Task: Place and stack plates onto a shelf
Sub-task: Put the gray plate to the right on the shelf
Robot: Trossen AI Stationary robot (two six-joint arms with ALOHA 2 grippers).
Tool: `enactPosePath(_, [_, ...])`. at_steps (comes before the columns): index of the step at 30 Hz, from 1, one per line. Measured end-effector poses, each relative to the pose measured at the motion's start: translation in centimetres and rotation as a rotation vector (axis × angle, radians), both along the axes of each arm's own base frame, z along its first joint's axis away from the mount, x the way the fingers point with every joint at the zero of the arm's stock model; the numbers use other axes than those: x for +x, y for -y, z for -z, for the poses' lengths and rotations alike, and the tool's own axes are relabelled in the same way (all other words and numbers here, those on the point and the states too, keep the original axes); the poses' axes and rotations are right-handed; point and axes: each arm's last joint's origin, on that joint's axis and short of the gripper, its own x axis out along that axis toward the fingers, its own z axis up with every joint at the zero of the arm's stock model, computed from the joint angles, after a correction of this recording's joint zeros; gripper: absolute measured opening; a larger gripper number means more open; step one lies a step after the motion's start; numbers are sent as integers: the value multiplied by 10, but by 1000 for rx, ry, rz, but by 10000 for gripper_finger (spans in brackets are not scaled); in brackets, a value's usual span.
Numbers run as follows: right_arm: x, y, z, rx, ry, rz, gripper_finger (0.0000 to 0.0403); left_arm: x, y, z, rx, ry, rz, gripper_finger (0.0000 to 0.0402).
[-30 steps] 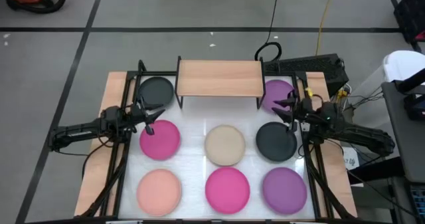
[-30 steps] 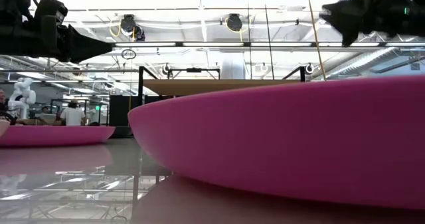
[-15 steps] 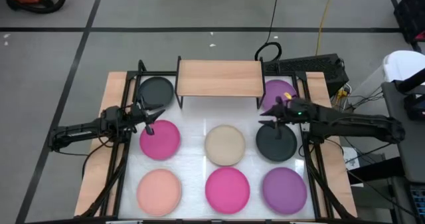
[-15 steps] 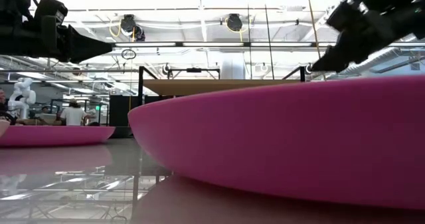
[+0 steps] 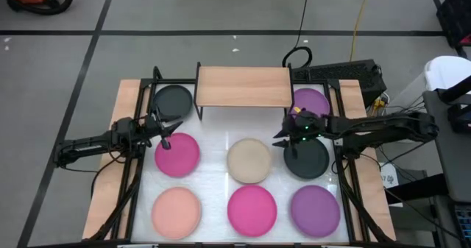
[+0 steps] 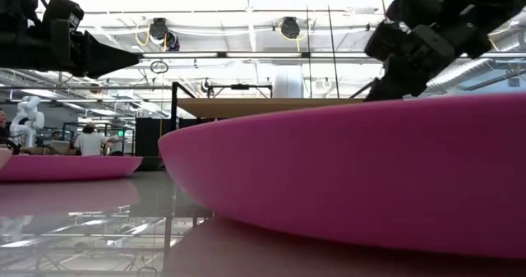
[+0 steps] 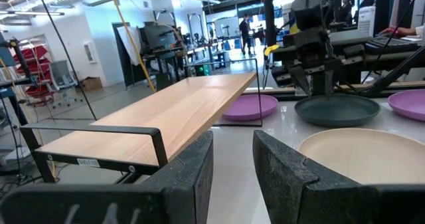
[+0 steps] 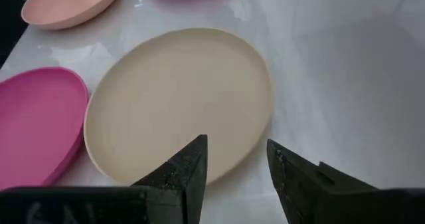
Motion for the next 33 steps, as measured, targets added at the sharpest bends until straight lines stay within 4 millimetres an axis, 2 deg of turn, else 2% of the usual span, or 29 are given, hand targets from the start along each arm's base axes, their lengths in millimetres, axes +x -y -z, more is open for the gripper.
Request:
enactPosePath(6, [22,5,8,26,-80,47,137,0,0,0,0,0,0,113])
enactPosePath(15, [38,9,34,20,-139,66,137,0,0,0,0,0,0,113])
enactPosePath(25, [45,10,53,28,-180,63,137,0,0,0,3,-1,0,113])
enactPosePath(30, [46,10,52,26,-167,63,135,0,0,0,3,-1,-1,113])
enactPosePath(33, [46,10,51,26,-161,62,119,0,0,0,3,-1,-1,113])
